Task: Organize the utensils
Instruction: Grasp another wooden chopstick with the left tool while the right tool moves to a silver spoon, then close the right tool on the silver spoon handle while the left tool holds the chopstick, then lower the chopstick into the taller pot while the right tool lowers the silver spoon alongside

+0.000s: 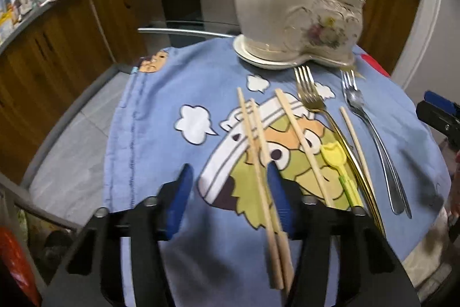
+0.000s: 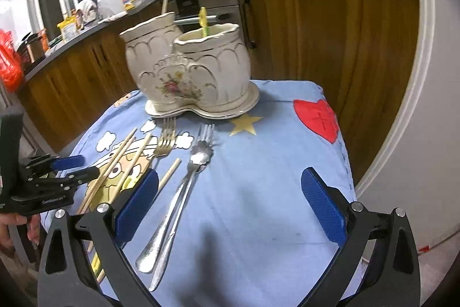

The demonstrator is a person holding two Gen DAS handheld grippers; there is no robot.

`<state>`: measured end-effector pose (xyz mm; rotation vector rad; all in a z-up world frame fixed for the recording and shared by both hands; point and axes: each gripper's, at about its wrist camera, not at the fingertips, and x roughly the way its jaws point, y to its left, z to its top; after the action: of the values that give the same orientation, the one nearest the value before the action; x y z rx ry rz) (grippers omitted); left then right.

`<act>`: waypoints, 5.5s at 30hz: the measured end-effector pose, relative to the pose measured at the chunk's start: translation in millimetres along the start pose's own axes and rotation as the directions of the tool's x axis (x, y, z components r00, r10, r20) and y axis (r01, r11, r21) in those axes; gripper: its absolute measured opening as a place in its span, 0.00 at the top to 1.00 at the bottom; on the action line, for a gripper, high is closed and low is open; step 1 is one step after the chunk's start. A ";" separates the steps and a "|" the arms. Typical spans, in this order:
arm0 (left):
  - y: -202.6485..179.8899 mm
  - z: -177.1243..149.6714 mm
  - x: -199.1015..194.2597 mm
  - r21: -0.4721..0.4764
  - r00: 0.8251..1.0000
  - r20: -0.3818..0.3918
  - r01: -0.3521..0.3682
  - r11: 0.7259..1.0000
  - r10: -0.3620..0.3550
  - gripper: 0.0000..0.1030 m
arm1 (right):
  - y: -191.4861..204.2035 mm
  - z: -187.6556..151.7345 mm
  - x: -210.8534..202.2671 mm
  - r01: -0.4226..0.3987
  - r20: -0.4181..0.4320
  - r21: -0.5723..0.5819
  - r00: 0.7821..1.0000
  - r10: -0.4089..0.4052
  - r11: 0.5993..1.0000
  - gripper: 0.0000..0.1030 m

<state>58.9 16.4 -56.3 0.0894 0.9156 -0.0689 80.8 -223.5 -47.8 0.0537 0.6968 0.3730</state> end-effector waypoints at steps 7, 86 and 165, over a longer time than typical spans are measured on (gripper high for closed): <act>-6.5 -1.4 2.7 0.032 0.999 -0.032 0.030 0.999 -0.029 0.75 | 9.9 -0.1 -1.4 -0.004 -0.018 -0.071 1.000 0.002 0.997 0.11; 9.2 10.5 -15.7 -0.005 0.984 0.155 0.087 0.996 -0.085 0.95 | 2.2 38.1 -11.6 -0.107 0.069 -0.061 0.991 0.111 0.992 0.98; 2.9 207.3 -2.7 -0.043 0.659 0.702 0.416 0.908 -0.268 0.95 | 3.8 152.3 38.1 0.195 0.389 -0.118 0.911 -0.135 0.974 0.98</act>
<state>221.0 -2.8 71.7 -0.2960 0.1671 -0.3449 203.3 -195.1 46.4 -0.0799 0.2840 0.2419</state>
